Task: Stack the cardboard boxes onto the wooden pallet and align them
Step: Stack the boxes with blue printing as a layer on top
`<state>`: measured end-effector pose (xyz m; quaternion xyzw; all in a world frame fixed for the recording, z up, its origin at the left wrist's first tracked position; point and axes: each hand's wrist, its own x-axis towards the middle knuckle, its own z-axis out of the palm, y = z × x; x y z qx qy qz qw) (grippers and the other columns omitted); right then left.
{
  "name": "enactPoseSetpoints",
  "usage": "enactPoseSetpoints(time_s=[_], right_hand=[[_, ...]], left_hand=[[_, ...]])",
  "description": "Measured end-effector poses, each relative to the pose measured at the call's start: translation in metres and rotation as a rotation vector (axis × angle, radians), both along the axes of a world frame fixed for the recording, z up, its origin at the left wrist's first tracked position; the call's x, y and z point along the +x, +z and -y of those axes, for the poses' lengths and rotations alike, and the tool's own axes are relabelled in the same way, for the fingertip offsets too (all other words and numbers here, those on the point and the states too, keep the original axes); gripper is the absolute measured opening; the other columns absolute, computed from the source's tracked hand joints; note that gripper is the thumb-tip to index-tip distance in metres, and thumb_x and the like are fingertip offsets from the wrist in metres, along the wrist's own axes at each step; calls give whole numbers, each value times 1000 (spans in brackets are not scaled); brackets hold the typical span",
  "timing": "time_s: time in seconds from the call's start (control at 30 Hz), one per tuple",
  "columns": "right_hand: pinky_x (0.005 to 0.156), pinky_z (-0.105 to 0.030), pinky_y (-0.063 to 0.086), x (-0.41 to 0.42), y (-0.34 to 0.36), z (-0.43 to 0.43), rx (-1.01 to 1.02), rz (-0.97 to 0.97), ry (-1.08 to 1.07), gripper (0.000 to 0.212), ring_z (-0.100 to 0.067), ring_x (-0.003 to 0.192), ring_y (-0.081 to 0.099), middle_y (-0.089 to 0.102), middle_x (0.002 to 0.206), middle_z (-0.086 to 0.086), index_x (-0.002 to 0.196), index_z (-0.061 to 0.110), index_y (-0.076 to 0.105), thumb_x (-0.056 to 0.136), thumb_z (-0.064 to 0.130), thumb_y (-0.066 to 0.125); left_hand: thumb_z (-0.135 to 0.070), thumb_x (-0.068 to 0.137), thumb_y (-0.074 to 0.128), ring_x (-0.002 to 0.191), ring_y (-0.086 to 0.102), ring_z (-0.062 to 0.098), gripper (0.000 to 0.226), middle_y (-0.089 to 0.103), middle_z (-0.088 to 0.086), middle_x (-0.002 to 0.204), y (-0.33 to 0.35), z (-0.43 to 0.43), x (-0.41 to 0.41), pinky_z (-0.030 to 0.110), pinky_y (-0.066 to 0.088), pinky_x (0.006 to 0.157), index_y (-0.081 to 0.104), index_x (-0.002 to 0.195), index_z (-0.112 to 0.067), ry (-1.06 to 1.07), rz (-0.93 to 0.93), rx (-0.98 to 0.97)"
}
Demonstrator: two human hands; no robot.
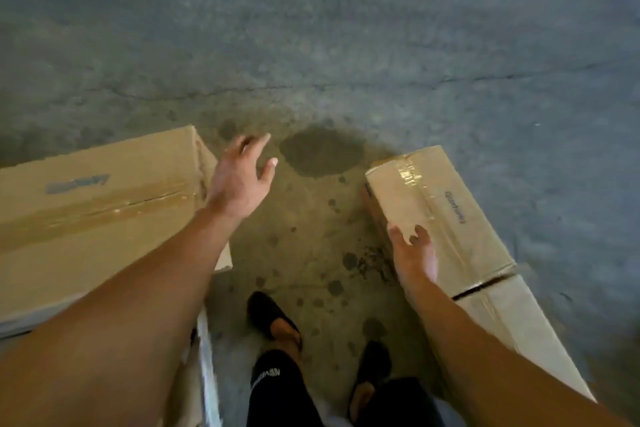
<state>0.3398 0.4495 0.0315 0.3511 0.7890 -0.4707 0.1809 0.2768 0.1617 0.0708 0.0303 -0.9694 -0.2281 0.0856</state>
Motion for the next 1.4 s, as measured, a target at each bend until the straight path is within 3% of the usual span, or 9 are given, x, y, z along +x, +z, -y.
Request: enactPoseSetpoints(time_s=[0.37, 0.67, 0.8, 0.93, 1.03, 1.1, 1.2, 1.27, 1.4], right_hand=[[116, -46, 37, 76, -117, -76, -97, 145, -783, 79, -30, 140, 45, 44, 155, -8, 156, 19, 32, 92, 56, 61], [120, -42, 30, 58, -297, -65, -62, 75, -1062, 82, -25, 144, 39, 37, 160, -4, 158, 22, 28, 91, 59, 60], [99, -27, 36, 37, -341, -66, 9, -88, -1326, 70, -12, 116, 49, 46, 147, -2, 148, 23, 32, 92, 46, 67], [97, -22, 40, 26, -370, -65, 96, -228, -1517, 59, -12, 118, 53, 55, 124, 10, 139, 27, 41, 91, 49, 67], [116, -37, 36, 24, -382, -71, 99, -198, -1507, 75, -17, 137, 44, 46, 149, 2, 151, 26, 37, 89, 60, 64], [118, -41, 34, 23, -386, -80, 81, -175, -1526, 82, -19, 139, 42, 43, 153, 0, 152, 23, 38, 86, 65, 64], [111, -40, 42, 21, -387, -100, 31, -172, -1556, 62, -19, 122, 54, 56, 131, 1, 127, 22, 49, 85, 62, 68], [107, -49, 46, 21, -386, -112, -31, -212, -1517, 69, -21, 119, 55, 54, 129, 0, 128, 22, 44, 80, 62, 73], [101, -67, 46, 20, -383, -136, -192, -242, -1388, 79, -25, 124, 52, 52, 132, 3, 146, 32, 38, 81, 55, 74]], left_hand=[[-26, 92, 69, 106, 63, 31, 46, 59, 13, 125, -144, -175, -86, 40, 49, 86, 61, 134, -10, -516, 333, 33], [-64, 73, 76, 138, 43, 32, 100, 42, 16, 151, -335, -173, -188, 50, 36, 114, 38, 150, -15, -390, 441, 62], [-85, 60, 67, 141, 41, 25, 116, 42, 10, 156, -408, -186, -223, 44, 34, 116, 37, 152, -21, -335, 510, 135], [-80, 53, 80, 100, 70, 16, 68, 73, -10, 105, -449, -202, -235, 45, 57, 92, 60, 94, -29, -244, 533, 433], [-42, 73, 86, 81, 68, -7, 40, 71, -31, 79, -458, -211, -227, 30, 61, 81, 54, 91, -28, -192, 521, 713], [-37, 74, 87, 82, 69, -6, 39, 72, -30, 80, -460, -210, -235, 29, 61, 77, 58, 96, -23, -192, 594, 759], [-57, 47, 95, 105, 71, 10, 93, 74, -11, 114, -464, -207, -257, 44, 58, 90, 65, 128, -21, -197, 832, 791], [-60, 39, 95, 106, 70, 10, 110, 72, -9, 119, -468, -201, -266, 38, 57, 86, 61, 136, -23, -201, 850, 792], [-52, 61, 89, 82, 69, -2, 51, 73, -18, 90, -458, -202, -243, 33, 55, 73, 65, 99, -28, -191, 827, 806]])
